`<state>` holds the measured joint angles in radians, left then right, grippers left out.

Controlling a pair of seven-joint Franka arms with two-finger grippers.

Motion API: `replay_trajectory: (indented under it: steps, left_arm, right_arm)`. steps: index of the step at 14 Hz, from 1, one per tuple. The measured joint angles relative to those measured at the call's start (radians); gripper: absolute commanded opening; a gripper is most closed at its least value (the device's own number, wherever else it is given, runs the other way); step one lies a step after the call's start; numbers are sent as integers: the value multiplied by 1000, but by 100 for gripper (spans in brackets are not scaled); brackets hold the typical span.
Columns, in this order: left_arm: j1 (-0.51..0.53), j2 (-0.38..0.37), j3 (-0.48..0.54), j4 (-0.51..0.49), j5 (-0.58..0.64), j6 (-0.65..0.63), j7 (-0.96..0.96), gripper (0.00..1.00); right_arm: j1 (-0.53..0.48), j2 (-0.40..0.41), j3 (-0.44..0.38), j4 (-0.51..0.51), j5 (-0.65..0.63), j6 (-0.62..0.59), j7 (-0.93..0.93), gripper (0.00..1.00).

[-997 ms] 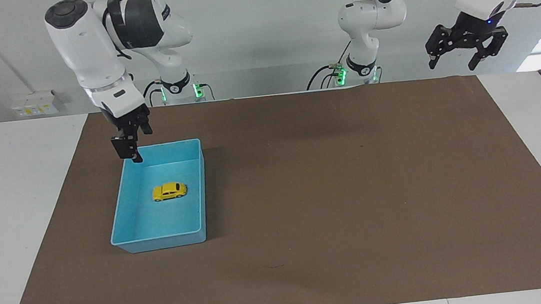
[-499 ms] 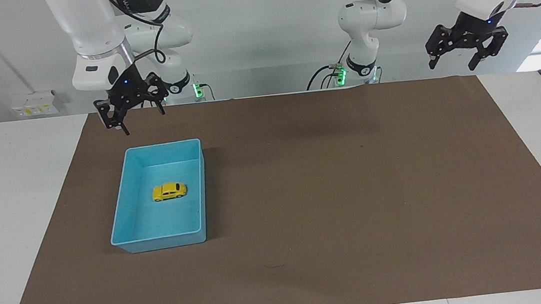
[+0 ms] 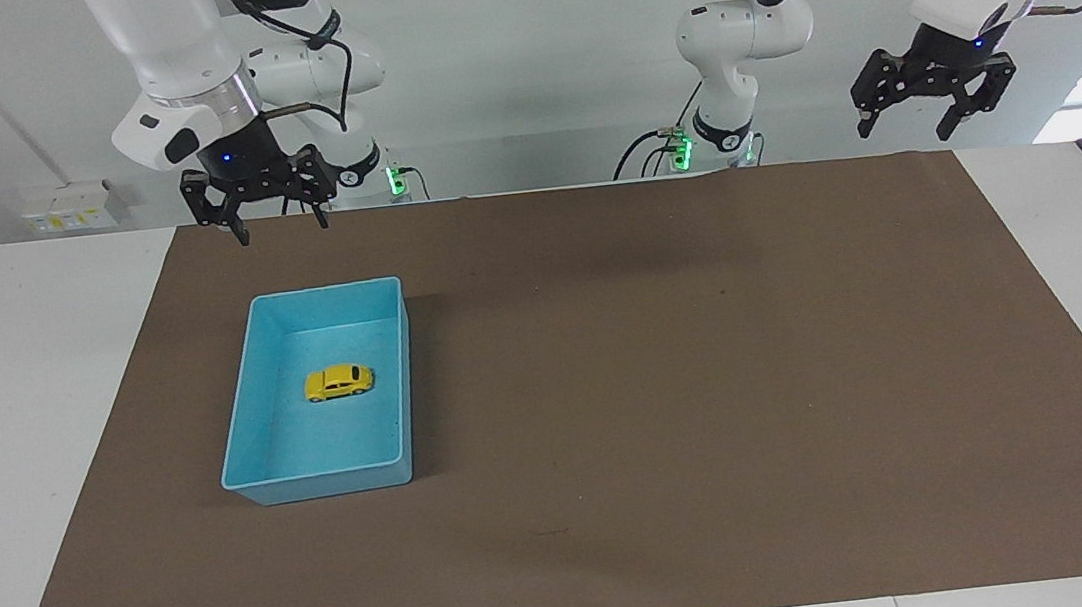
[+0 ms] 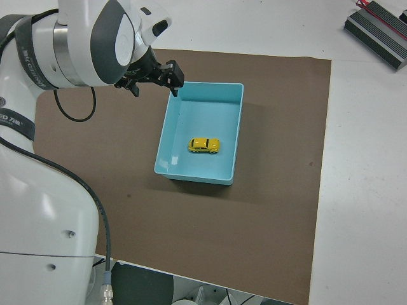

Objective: Wind up and store yellow beetle car

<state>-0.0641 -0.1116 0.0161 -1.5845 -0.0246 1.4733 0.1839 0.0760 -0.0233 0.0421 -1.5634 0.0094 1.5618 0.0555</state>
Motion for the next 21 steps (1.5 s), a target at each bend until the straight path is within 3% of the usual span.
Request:
replay_trajectory:
  steps: [7, 21]
  left_arm:
    - [0, 0, 0, 0, 0, 0, 0, 100]
    - [0, 0, 0, 0, 0, 0, 0, 100]
  right_arm:
    - [0, 1, -2, 26, 0, -19, 136, 100]
    - [-4, 1, -23, 43, 50, -15, 138, 100]
